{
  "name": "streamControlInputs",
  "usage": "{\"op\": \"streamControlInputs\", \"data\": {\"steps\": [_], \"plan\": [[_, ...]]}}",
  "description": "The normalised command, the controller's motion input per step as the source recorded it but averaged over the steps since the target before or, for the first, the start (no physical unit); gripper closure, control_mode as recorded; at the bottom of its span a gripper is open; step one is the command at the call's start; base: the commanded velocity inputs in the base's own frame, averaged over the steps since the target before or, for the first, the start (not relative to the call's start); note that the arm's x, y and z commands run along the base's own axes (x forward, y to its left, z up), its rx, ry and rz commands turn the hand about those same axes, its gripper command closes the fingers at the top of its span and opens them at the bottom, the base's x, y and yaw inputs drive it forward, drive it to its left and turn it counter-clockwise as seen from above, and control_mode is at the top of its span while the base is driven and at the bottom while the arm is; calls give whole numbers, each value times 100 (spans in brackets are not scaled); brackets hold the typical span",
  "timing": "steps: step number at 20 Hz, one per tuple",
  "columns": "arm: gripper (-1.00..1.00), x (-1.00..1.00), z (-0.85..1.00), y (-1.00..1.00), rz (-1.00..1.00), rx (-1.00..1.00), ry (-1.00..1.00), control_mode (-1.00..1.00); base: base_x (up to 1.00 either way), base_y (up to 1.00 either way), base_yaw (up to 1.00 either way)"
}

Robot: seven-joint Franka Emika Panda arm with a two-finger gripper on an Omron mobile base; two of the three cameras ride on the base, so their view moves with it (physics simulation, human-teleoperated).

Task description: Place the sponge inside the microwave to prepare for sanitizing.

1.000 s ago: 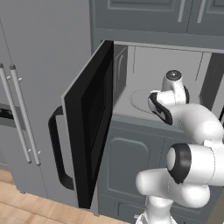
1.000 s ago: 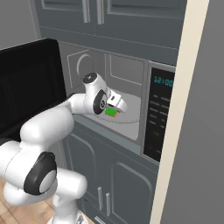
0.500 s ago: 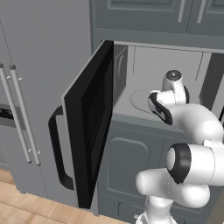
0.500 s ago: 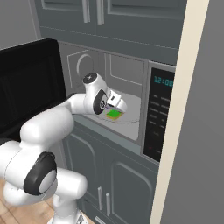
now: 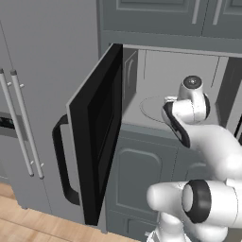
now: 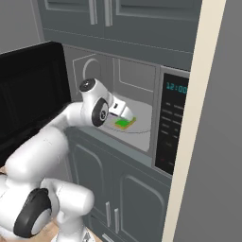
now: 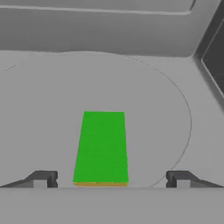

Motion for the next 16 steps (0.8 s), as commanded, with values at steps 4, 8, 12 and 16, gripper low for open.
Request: {"op": "streamControlInputs", "data": {"steps": [4,8,12,16], "plan": [[-100,-93,38,12,1,0,-18,-100,0,0,0],[-100,-99,51,6,2,0,-9,-100,0,0,0],[-100,-83,41,9,6,0,0,-100,0,0,0],[-100,-77,14,22,5,0,0,-100,0,0,0]]}}
